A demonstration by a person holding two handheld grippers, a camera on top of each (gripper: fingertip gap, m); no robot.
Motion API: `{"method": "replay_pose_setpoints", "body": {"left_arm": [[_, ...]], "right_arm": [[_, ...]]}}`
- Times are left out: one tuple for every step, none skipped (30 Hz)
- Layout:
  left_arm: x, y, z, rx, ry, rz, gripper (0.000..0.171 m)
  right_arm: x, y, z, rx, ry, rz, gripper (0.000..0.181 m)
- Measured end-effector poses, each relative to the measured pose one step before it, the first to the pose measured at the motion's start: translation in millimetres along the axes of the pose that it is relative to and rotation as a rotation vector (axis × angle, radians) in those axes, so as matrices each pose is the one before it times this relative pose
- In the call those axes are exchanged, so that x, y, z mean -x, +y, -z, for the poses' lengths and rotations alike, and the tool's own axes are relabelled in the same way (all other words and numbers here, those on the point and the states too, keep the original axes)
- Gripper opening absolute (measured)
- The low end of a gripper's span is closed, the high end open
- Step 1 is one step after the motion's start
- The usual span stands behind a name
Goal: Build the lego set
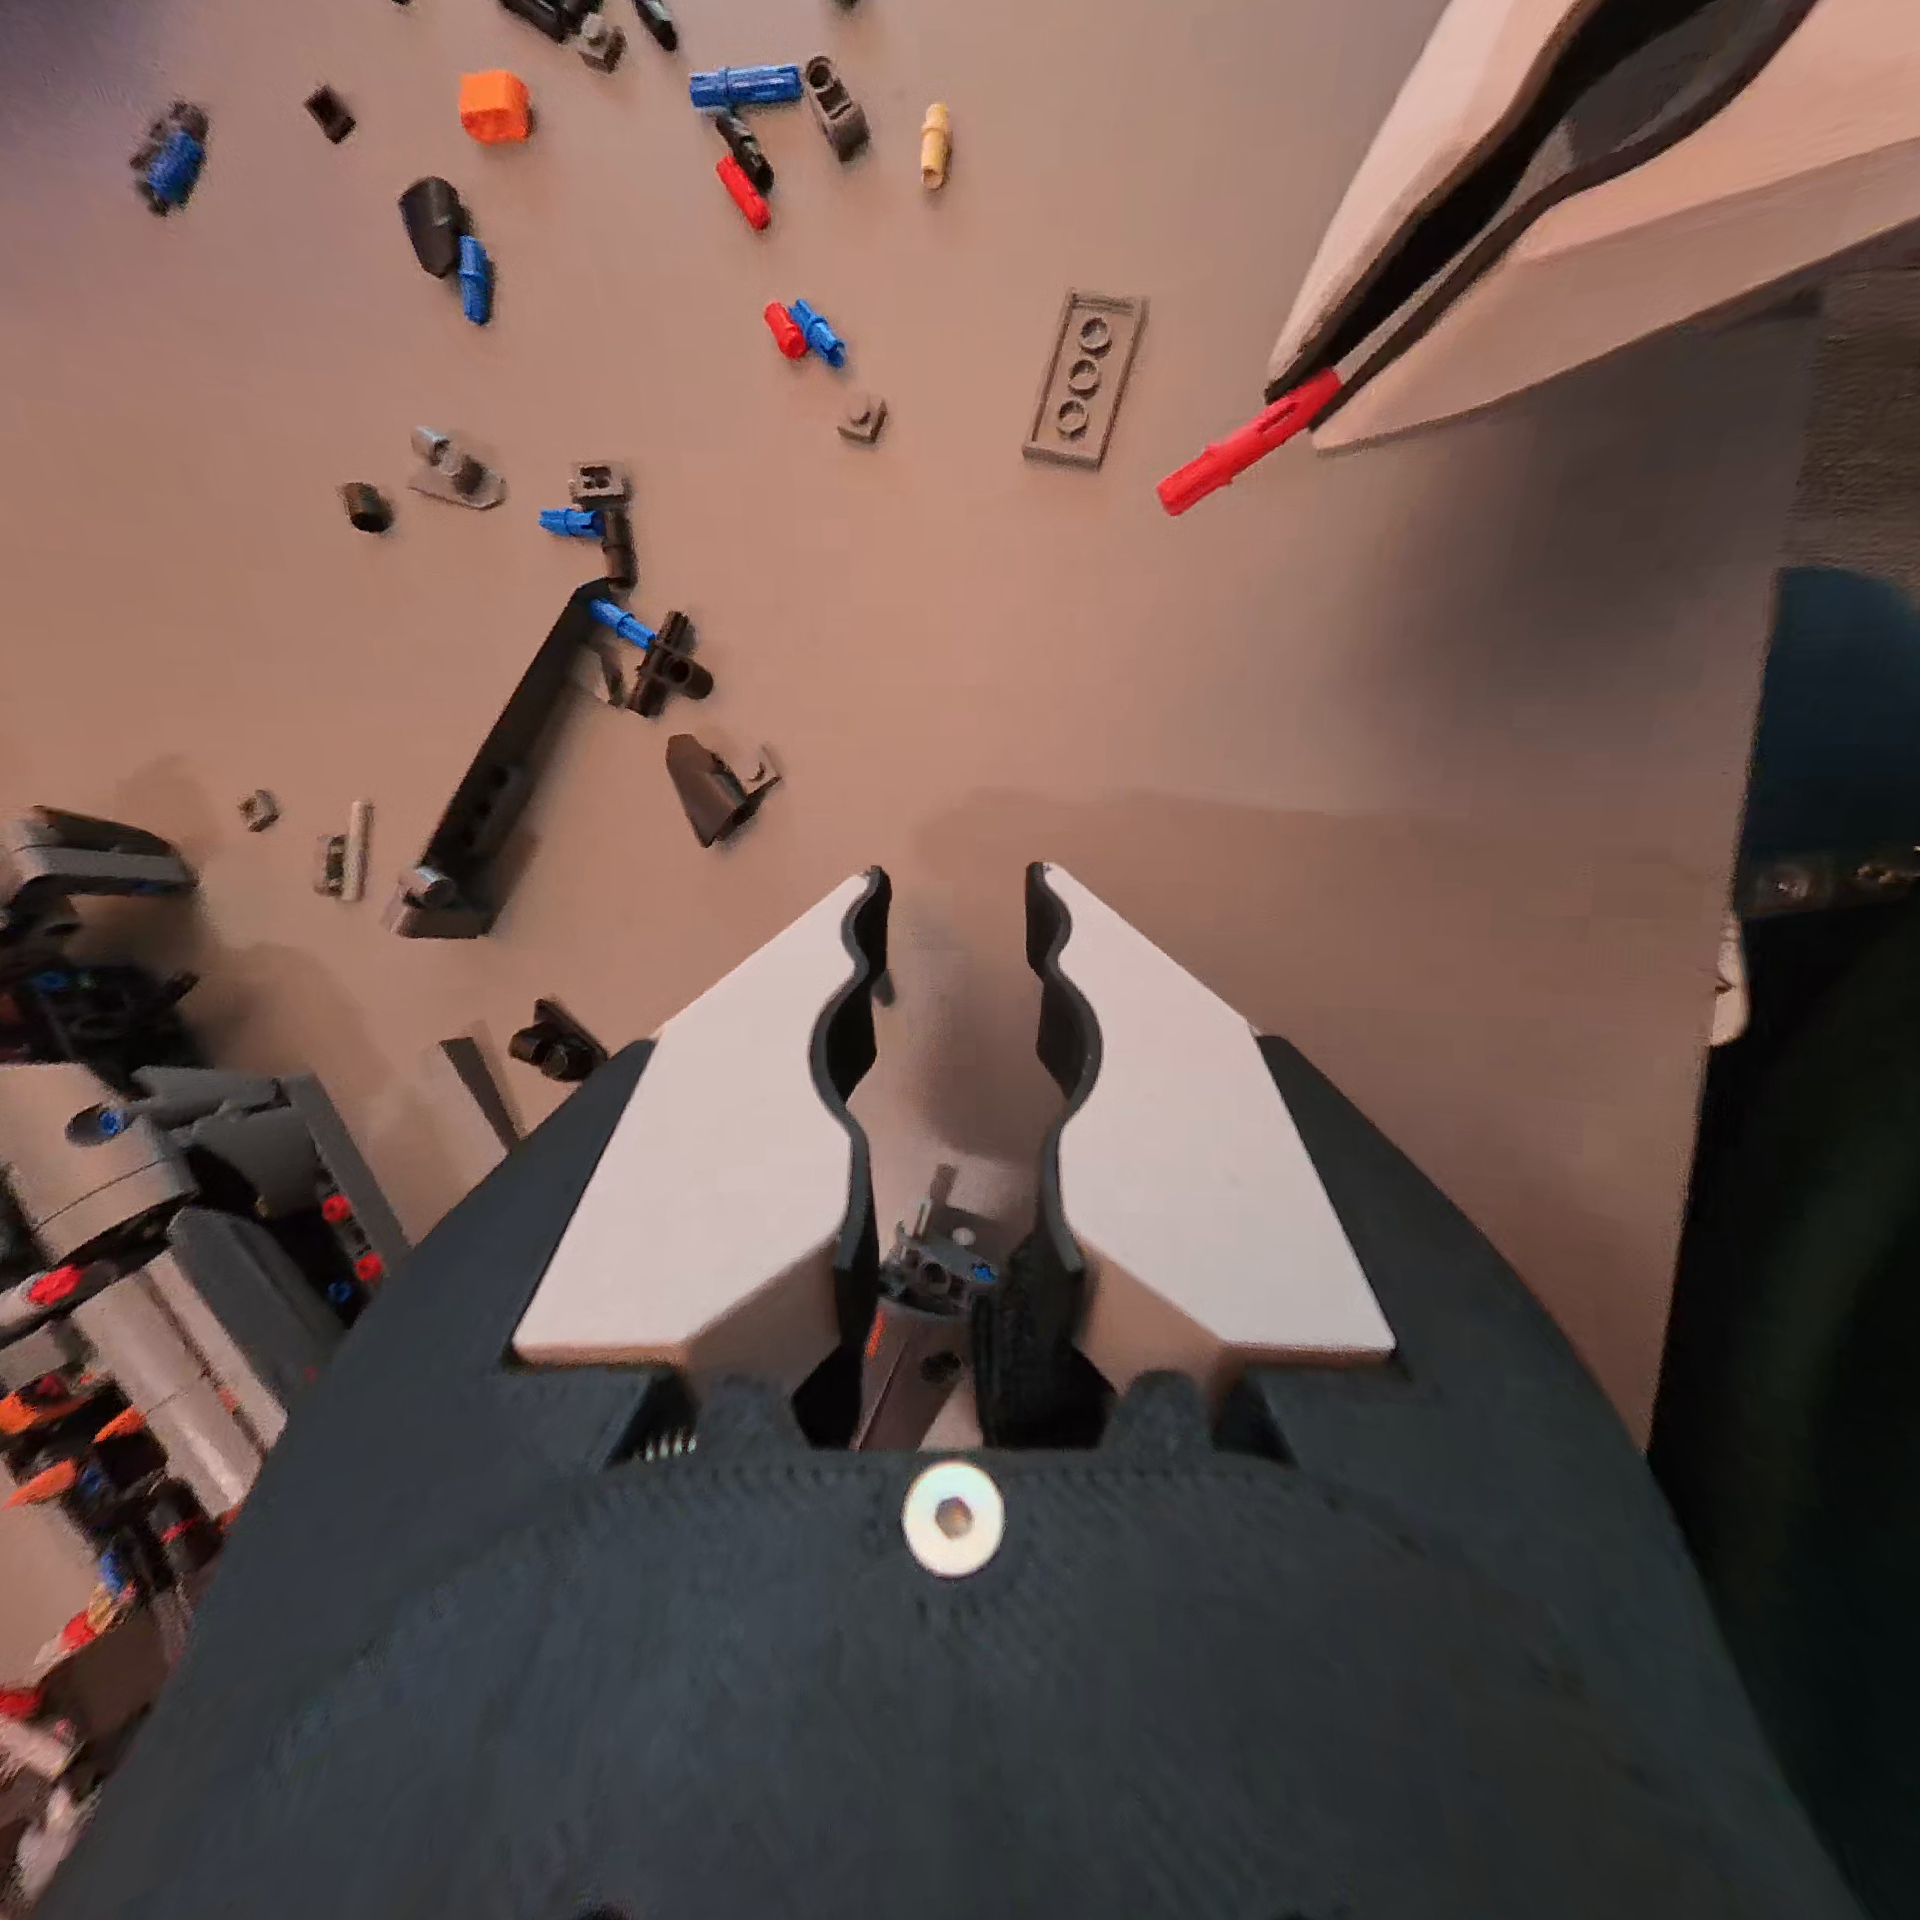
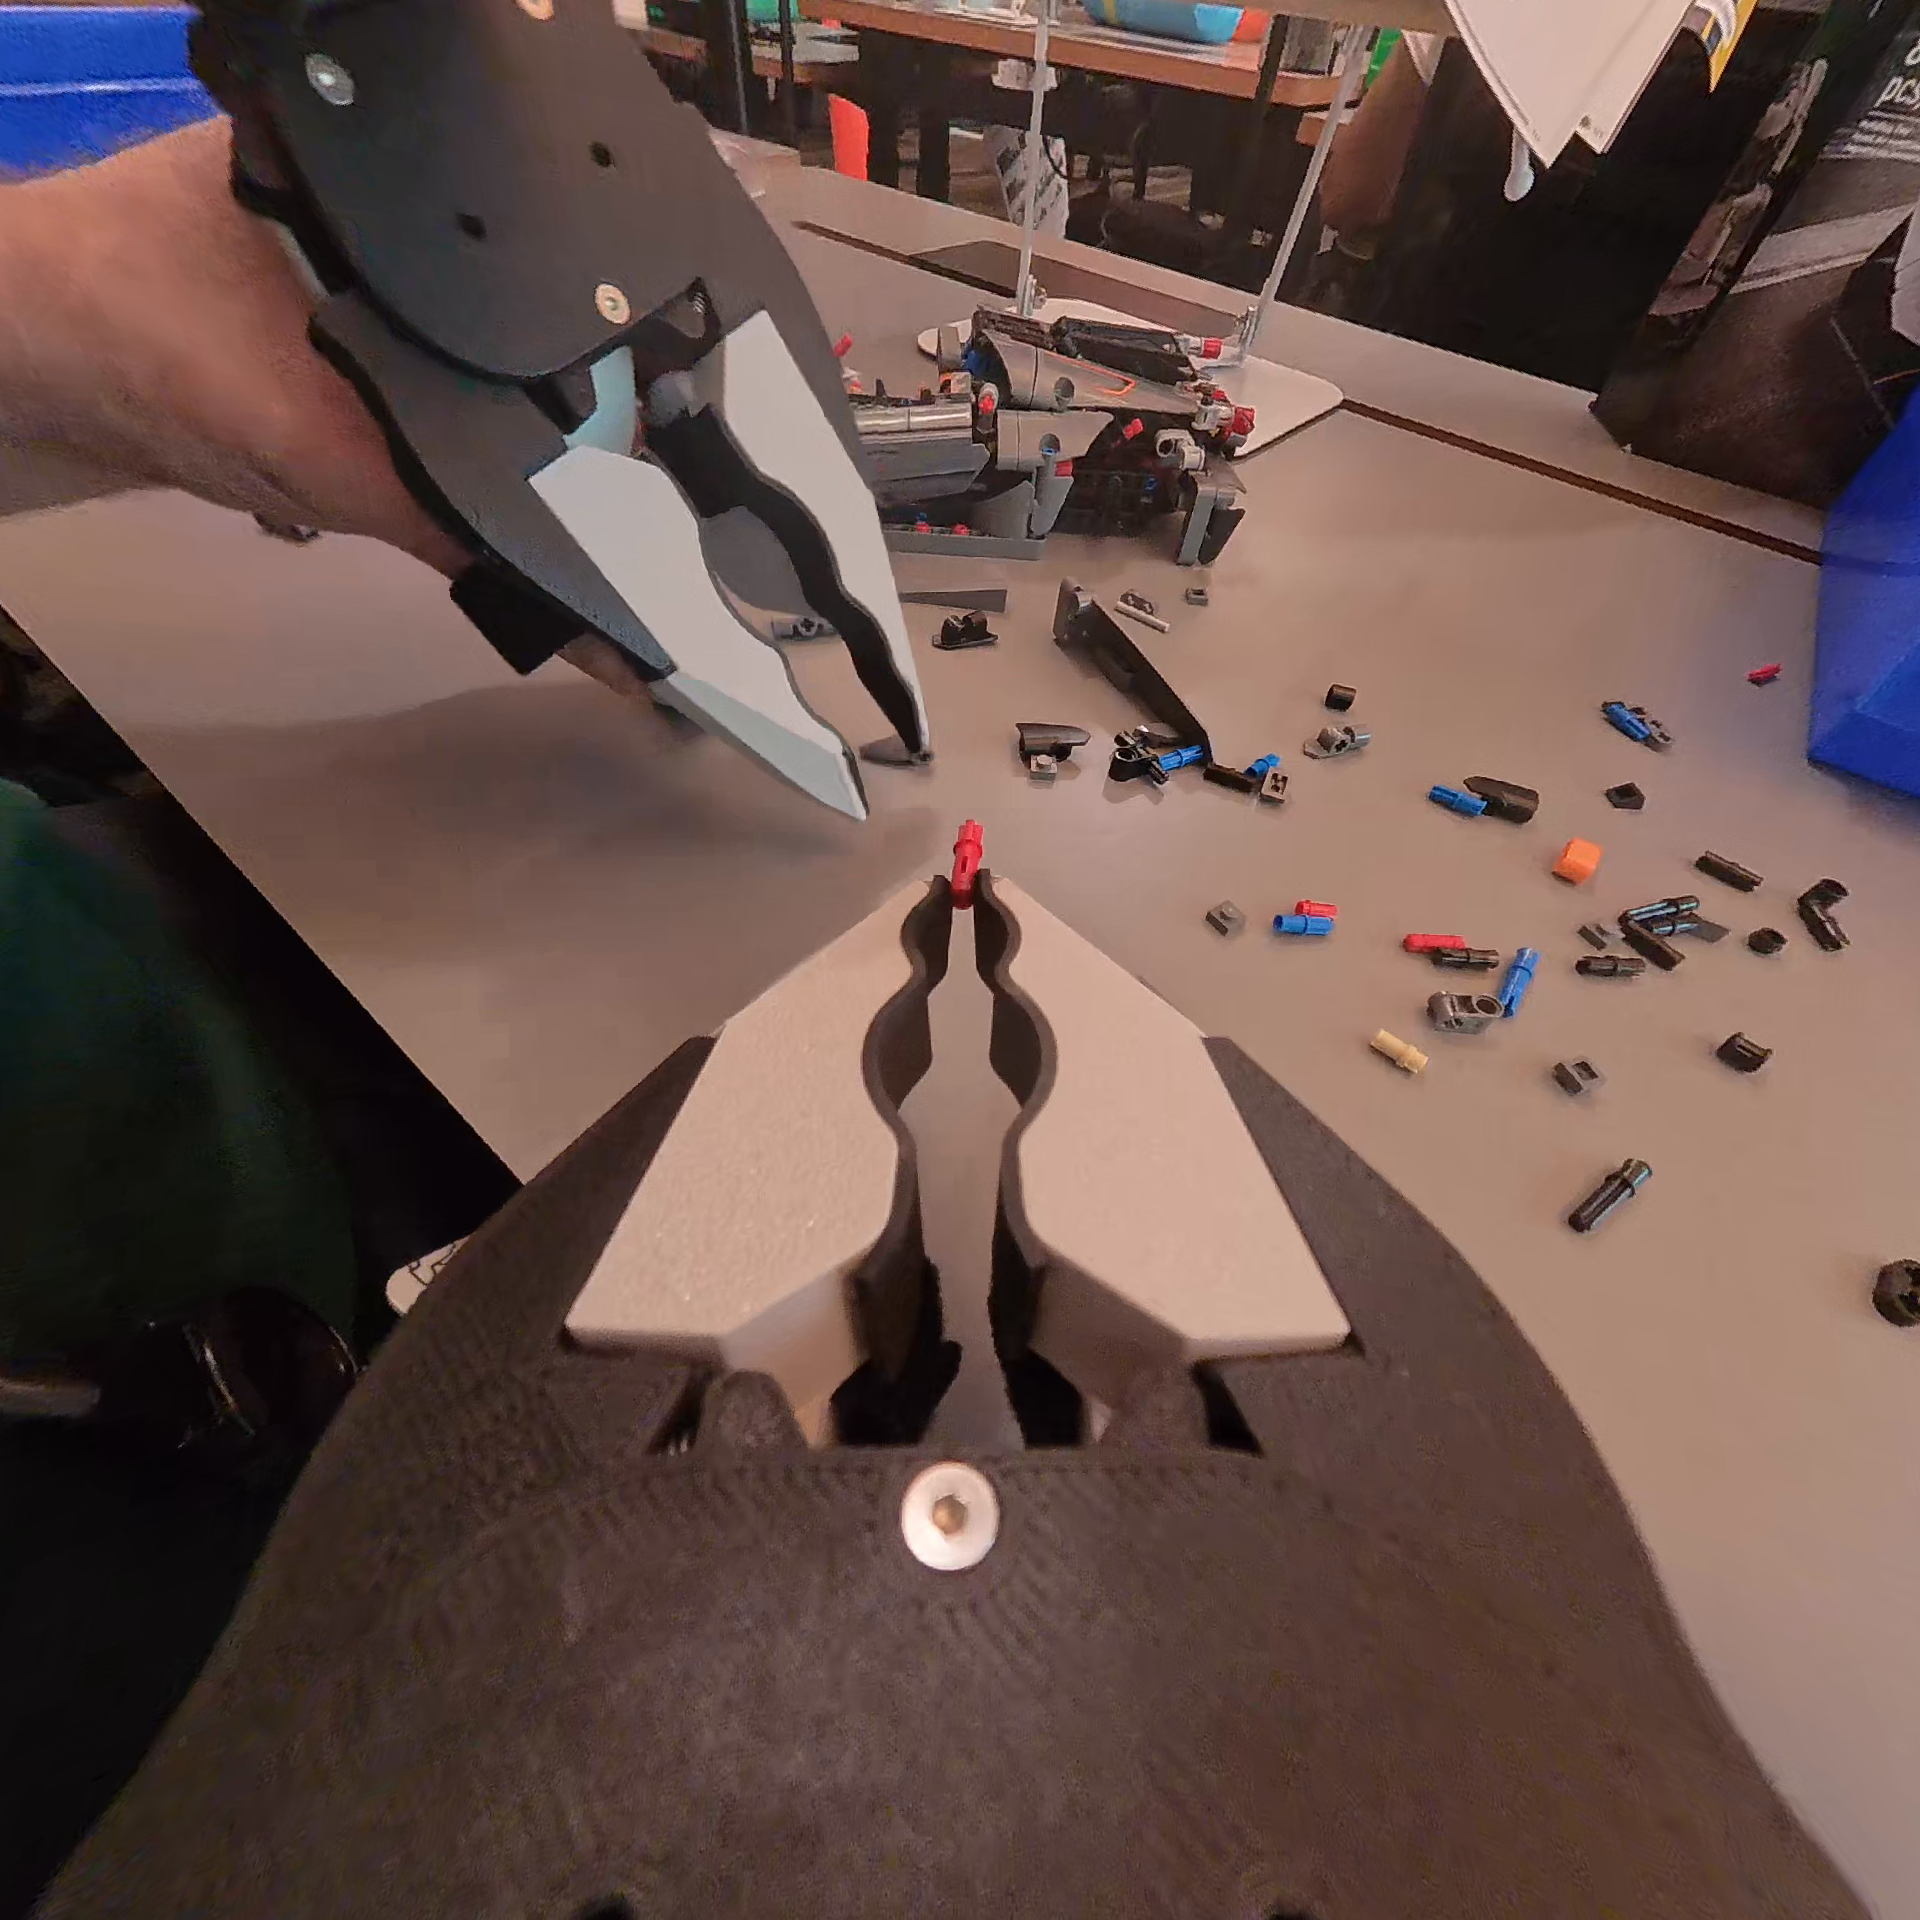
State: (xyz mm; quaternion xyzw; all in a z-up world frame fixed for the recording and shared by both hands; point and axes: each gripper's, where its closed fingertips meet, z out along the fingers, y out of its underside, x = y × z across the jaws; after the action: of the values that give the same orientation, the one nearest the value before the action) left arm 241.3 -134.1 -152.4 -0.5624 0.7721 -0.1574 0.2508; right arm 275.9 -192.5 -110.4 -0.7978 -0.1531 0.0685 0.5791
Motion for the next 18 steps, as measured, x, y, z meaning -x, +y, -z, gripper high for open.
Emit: {"method": "replay_pose_setpoints", "body": {"left_arm": [[4.07,0.38,1.9,0.00154,-0.0456,-0.0047,0.025],[3.27,1.0,1.62,0.00486,-0.0327,-0.0044,0.025],[4.69,2.59,0.8,0.016,-0.0273,0.012,0.025],[3.2,2.88,0.08,0.01339,-0.0073,0.018,0.025],[1.9,2.67,-0.53,0.00844,0.0052,0.015,0.026],[2.69,2.5,-0.76,0.00476,0.0006,0.0178,0.026],[2.14,2.33,-0.85,0.00455,0.006,0.0169,0.026],[0.88,2.66,-1.27,0.01199,0.0138,0.0138,0.026],[-0.43,2.1,-1.62,0.01355,0.0161,0.0094,0.026],[0.45,0.56,-1.47,0.00695,0.0026,0.0051,0.026],[-0.51,0.35,-1.7,0.00777,0.0008,-0.0035,0.025],[-0.93,0.53,-1.62,0.0101,0.0017,-0.0048,0.023],[0.2,-1.45,-0.68,-0.00391,-0.0034,0.0061,0.02],[-0.21,-0.06,-0.97,0.00556,0.0039,0.0069,0.017],[-2.2,-0.56,-0.78,0.00068,0.018,-0.0028,0.011],[-1.02,-0.63,-0.67,-0.00005,0.0095,-0.0124,0.006],[-0.42,-0.86,-0.26,0.00028,0.0052,-0.0239,0.005],[-1.28,-0.56,-0.01,0.00396,0.0121,-0.0451,0.005]], "right_arm": [[-0.1,0.02,-0.04,-0.0009,-0.0016,-0.0026,0.002],[0.01,0.02,0.09,-0.0003,-0.0021,-0.0013,0.002],[0.19,-0.01,0.0,-0.0001,-0.0013,0.0,0.002],[0.13,0.15,-0.02,0.0005,-0.0008,0.0011,0.002],[0.26,0.12,-0.08,0.0014,-0.0007,0.0012,0.001],[0.05,0.12,-0.04,0.0011,-0.0002,0.0006,0.001],[-0.08,0.14,-0.16,0.0007,0.0004,-0.0005,0.001],[-0.07,0.07,-0.02,0.0006,0.0,-0.0008,0.001],[0.1,0.1,-0.1,0.0011,-0.001,-0.0003,0.002],[0.11,0.06,-0.07,0.0007,-0.0007,0.0007,0.002],[0.06,0.14,-0.12,0.0008,0.0003,0.0008,0.002],[-0.03,0.17,-0.09,0.0008,0.0004,0.0006,0.002],[0.03,-0.02,-0.03,0.0,0.0003,0.0002,0.001],[-0.13,-0.02,0.01,-0.0003,0.0005,-0.0005,0.001],[-0.16,0.09,-0.07,-0.0001,0.0001,-0.001,0.001],[0.0,-0.01,-0.06,0.0,-0.0004,-0.001,0.002],[0.0,0.05,-0.01,0.0003,-0.0012,-0.0007,0.002],[0.06,0.1,0.01,-0.0002,-0.0015,-0.0006,0.002]]}}
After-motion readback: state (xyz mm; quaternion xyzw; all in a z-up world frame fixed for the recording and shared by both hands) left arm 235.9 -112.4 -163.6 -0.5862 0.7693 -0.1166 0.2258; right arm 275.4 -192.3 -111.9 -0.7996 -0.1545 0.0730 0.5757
